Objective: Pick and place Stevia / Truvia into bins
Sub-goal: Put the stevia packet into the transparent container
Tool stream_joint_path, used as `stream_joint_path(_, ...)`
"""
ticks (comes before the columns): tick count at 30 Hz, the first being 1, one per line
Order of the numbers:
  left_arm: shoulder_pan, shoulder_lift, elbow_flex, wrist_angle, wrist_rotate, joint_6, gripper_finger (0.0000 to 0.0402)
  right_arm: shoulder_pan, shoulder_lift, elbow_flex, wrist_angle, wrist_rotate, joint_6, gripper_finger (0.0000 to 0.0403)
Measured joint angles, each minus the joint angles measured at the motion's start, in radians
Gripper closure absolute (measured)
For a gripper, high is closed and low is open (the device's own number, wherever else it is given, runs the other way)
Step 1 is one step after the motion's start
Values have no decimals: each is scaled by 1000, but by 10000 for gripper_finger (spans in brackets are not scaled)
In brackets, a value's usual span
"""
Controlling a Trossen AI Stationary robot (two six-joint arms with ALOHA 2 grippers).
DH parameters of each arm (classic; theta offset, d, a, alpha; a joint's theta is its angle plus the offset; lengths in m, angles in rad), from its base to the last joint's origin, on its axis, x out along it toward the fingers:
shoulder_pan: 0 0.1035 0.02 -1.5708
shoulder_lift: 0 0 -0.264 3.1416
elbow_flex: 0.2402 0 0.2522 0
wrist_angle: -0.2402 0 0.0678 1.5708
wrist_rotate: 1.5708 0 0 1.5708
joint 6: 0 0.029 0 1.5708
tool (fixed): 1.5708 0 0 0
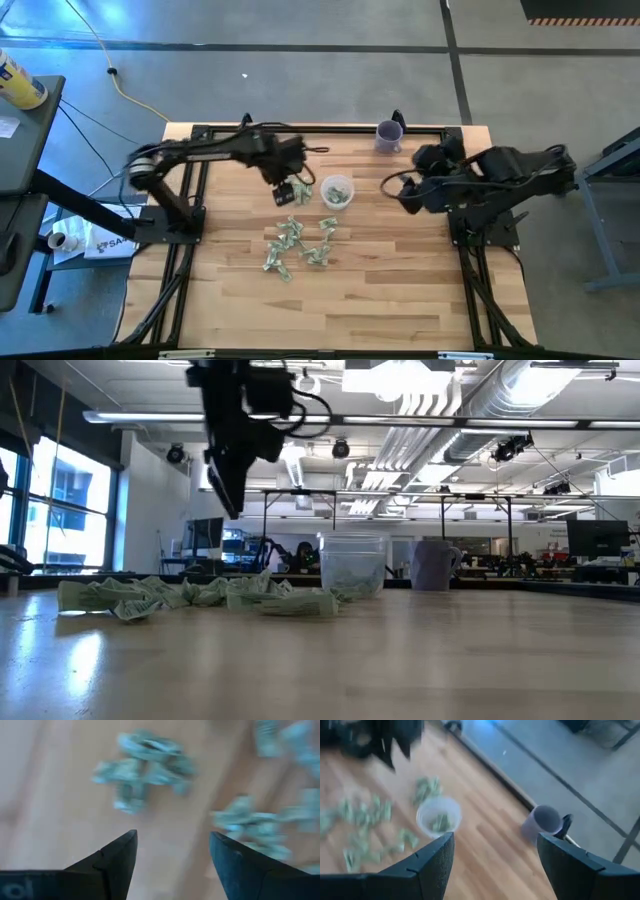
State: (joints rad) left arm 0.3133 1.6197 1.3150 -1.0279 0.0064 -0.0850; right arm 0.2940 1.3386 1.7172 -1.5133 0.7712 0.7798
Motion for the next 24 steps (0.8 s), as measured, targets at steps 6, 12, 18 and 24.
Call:
stream_joint_path(6, -106, -262, -317, 194, 87, -198, 149, -68, 82, -1, -25, -92, -72, 128)
stream_joint_path(12, -250, -338, -527, 363, -16, -273, 144, -141, 123, 0, 53, -120, -132, 128)
stream_joint_path(18, -302, -300, -639, 587, -76, -229, 136, -200, 160, 0, 88, -186, -189, 128)
stream_joint_path(24, -300, -228, -677, 691, -99, -84, 140, -218, 176, 0, 90, -224, -179, 128)
